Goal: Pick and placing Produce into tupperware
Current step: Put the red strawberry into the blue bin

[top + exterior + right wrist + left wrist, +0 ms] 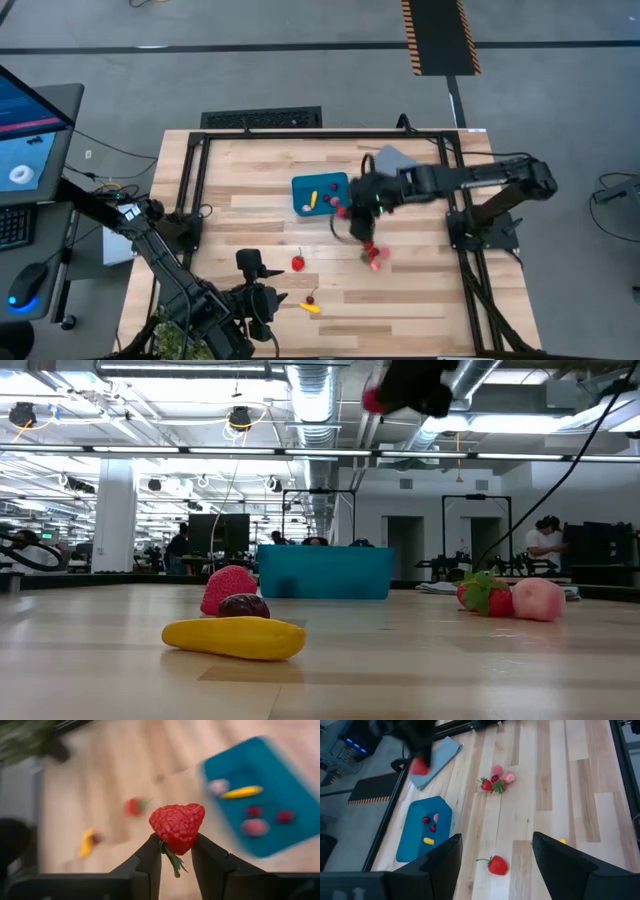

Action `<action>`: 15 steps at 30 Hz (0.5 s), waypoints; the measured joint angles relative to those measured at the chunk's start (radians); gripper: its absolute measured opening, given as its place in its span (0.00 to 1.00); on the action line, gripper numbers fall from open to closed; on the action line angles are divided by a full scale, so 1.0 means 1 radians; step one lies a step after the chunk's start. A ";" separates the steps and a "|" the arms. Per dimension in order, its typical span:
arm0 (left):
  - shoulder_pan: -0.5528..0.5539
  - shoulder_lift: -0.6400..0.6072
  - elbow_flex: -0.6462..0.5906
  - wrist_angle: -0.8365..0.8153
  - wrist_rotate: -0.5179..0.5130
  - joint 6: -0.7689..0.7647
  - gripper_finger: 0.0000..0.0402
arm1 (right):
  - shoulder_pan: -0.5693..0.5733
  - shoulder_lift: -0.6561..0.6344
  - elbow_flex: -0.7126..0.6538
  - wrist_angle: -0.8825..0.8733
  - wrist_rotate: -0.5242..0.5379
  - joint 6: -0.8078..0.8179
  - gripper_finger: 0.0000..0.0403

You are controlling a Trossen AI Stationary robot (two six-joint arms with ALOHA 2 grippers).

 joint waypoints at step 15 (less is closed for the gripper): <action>0.004 0.000 0.000 0.008 0.010 0.008 0.58 | -0.309 0.342 0.036 0.121 -0.134 -0.152 0.29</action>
